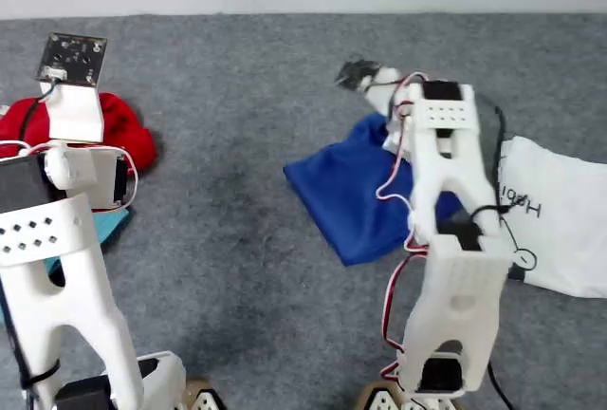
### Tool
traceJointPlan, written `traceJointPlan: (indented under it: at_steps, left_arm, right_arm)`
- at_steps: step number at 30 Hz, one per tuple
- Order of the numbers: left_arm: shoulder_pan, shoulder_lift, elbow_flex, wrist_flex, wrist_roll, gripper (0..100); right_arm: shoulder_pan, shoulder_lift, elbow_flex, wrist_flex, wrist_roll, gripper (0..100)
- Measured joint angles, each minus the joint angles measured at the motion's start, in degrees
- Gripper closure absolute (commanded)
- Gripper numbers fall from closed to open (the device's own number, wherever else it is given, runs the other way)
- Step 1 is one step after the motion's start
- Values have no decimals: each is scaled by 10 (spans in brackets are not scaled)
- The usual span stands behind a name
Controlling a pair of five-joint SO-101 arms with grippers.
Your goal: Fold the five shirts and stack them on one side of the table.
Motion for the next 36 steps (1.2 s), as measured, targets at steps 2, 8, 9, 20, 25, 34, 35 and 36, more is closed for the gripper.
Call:
traceJointPlan:
  at_steps: [2,8,9,20,25,34,35,36]
  left_arm:
    - [0,0,0,0,0,986]
    - [0,0,0,0,0,986]
    - [0,0,0,0,0,986]
    - [0,0,0,0,0,986]
    - [0,0,0,0,0,986]
    - [0,0,0,0,0,986]
    - [0,0,0,0,0,986]
    - [0,0,0,0,0,986]
  right_arm:
    - [-11,33,-25,-11,37,963]
    - [-18,91,-97,-31,6,752]
    - [-18,91,-113,-25,-32,742]
    - [-18,56,-262,212,-537,736]
    - [-26,43,-300,330,-745,736]
    - [-46,-16,-238,343,-963,557]
    - [-51,-26,-219,343,-987,523]
    - [-56,-38,-198,343,-1012,497]
